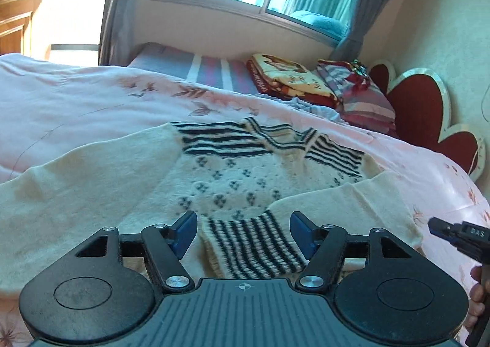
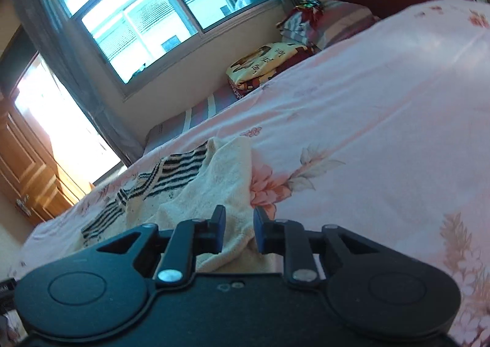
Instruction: Fold small clothes
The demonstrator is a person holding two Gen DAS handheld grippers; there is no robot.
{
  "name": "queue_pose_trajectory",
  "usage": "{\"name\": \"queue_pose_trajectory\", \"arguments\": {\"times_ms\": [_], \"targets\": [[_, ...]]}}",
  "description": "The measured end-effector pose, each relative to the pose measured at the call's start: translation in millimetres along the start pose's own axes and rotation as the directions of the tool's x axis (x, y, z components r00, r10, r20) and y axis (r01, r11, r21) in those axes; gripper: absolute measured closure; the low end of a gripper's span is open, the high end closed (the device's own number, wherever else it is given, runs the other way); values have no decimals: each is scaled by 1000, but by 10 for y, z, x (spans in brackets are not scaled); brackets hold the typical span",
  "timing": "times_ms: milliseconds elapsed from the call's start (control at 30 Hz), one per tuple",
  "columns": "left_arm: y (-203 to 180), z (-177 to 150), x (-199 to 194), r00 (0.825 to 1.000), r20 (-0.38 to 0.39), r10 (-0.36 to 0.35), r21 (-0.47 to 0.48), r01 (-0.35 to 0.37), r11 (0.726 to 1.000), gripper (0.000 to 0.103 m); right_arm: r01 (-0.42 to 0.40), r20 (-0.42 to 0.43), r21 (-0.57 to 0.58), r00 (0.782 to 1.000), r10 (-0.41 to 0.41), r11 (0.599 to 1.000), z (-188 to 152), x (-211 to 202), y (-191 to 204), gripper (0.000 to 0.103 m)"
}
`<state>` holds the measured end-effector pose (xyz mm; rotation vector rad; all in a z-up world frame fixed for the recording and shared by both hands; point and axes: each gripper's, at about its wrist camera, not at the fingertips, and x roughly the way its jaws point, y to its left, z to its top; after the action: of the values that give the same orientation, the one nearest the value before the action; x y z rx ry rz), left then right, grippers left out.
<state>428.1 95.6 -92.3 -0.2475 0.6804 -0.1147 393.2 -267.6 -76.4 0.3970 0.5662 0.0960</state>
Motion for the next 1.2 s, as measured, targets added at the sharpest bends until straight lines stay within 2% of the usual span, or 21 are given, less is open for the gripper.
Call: {"name": "queue_pose_trajectory", "arguments": {"times_ms": [100, 167, 200, 267, 367, 500, 600, 700, 800, 833, 933, 1033, 1133, 1200], "targets": [[-163, -74, 283, 1000, -28, -3, 34, 4, 999, 37, 24, -23, -192, 999, -29, 981, -3, 228, 241, 90], [-167, -158, 470, 996, -86, 22, 30, -19, 999, 37, 90, -88, -278, 989, -118, 956, -75, 440, 272, 91], [-218, -199, 450, 998, -57, 36, 76, -32, 997, 37, 88, -85, -281, 990, -116, 956, -101, 477, 238, 92], [-262, -171, 387, 997, -59, 45, 81, -40, 996, 37, 80, -96, -276, 989, -111, 958, -48, 475, 245, 92], [-268, -132, 296, 999, -14, 30, 91, -28, 995, 37, 64, -33, -268, 997, -76, 961, 108, 460, 258, 89], [-221, -107, 451, 998, -31, 56, 78, -53, 996, 37, 80, -25, -233, 996, -88, 969, 293, 739, 212, 89], [-247, -159, 587, 996, -18, 89, 105, -87, 991, 37, 103, -72, -238, 990, -123, 966, 284, 990, 158, 90], [-350, -182, 629, 993, -12, 119, 138, -116, 984, 29, 117, -46, -269, 990, -134, 956, 201, 1010, 138, 90], [-421, -169, 593, 990, -21, 139, 145, -134, 980, 25, 116, -59, -237, 989, -133, 965, 199, 857, 138, 82], [-426, -168, 543, 990, -19, 139, 136, -135, 981, 23, 104, -54, -224, 991, -118, 969, 186, 756, 135, 82], [-364, -209, 285, 989, 25, 144, 94, -146, 985, 9, 89, -34, -214, 995, -98, 973, 67, 448, 149, 80], [-124, -294, -75, 981, 73, 180, 40, -184, 982, 9, 67, -48, -200, 996, -78, 977, -112, 146, 153, 79], [365, -412, -460, 973, 97, 210, -102, -200, 974, 9, 56, -68, -186, 995, -69, 981, -247, -60, 148, 79], [809, -523, -712, 965, 95, 246, -234, -219, 947, 9, 60, -78, -173, 994, -75, 983, -297, -140, 150, 79]]}}
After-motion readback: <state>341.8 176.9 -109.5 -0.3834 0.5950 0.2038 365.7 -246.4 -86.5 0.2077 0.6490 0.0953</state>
